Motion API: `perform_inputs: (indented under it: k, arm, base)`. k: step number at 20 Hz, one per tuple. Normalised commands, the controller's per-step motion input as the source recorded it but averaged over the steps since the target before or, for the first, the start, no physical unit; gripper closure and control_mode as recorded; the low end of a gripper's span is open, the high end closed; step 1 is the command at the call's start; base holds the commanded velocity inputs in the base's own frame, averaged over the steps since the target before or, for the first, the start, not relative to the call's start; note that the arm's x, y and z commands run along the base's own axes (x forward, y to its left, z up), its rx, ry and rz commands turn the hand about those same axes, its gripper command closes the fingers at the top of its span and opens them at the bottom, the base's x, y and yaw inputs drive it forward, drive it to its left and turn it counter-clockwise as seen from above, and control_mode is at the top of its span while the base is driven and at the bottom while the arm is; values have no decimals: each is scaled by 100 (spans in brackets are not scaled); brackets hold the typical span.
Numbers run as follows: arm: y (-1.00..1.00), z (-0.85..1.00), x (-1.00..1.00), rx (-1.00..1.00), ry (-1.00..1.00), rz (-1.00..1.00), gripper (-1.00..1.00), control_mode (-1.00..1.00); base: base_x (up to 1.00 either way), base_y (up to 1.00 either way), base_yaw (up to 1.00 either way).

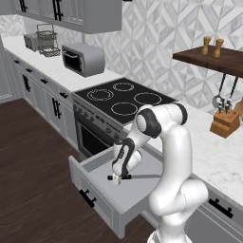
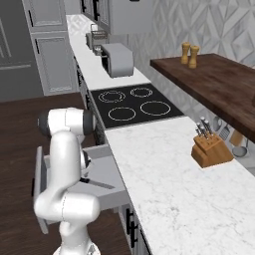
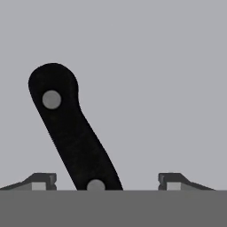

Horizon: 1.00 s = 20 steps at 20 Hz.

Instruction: Pick up the knife from the drawer and place it on the cutting board. Then place the meat from the plate to the cutting board.

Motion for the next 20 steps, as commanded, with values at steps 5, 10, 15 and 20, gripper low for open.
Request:
perform_inputs:
  k: [5, 10, 15, 20]
  arm:
    - [0, -30, 0, 0, 3, 5, 100, -100]
    - [10, -4, -24, 0, 1, 11, 100, -100]
    - [23, 0, -29, 0, 5, 14, 100, -100]
    - [40, 51, -49, -8, 1, 15, 100, -100]
  base:
    - [0, 0, 0]
    - [0, 0, 0]
    - [0, 0, 0]
    - [0, 0, 0]
